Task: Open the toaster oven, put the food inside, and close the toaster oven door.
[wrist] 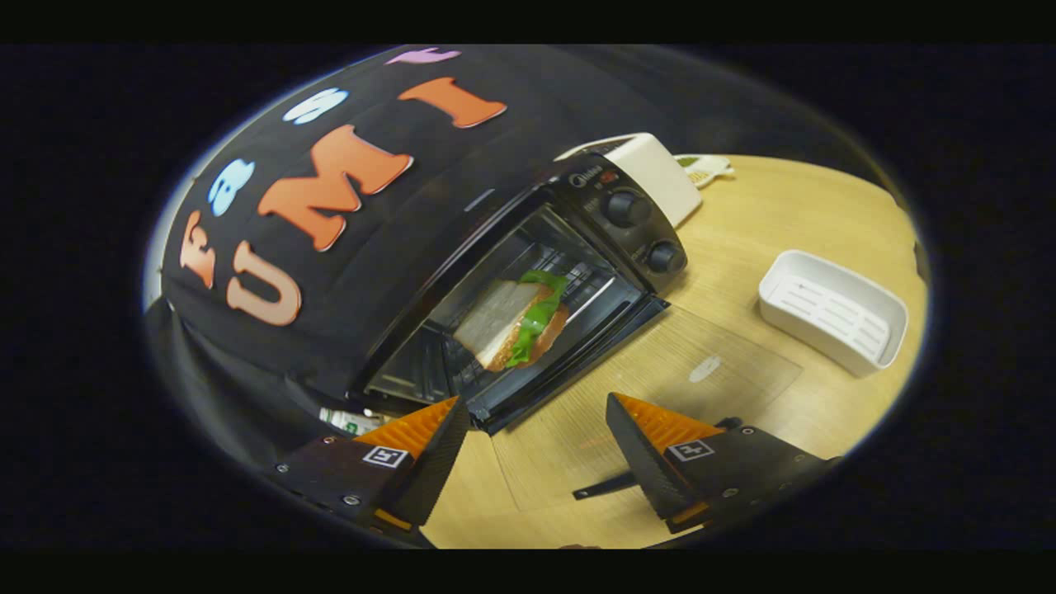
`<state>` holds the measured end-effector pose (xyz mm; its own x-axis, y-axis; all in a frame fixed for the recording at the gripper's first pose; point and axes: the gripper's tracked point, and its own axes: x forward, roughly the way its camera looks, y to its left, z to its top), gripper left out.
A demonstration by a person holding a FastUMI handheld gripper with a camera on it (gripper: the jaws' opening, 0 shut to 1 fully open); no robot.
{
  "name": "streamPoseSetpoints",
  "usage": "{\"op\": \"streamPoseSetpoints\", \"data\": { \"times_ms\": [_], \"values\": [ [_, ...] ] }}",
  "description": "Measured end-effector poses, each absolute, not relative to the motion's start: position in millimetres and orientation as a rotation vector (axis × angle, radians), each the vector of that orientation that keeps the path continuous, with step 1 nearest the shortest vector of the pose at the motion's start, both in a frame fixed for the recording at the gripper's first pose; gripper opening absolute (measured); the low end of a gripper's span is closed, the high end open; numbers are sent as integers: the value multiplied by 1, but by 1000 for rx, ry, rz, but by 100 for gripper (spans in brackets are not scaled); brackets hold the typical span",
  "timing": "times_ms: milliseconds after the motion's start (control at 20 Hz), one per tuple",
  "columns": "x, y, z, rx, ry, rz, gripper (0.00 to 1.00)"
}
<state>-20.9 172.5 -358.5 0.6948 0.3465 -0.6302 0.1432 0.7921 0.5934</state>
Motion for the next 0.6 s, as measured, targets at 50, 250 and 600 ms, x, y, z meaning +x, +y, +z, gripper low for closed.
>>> {"op": "streamPoseSetpoints", "data": {
  "times_ms": [50, 250, 600],
  "values": [
    [-31, 165, -355, 572, 810, 142, 98],
    [-62, 139, -361, 218, 835, 202, 99],
    [-94, 116, -411, 20, 928, 231, 99]
  ]
}}
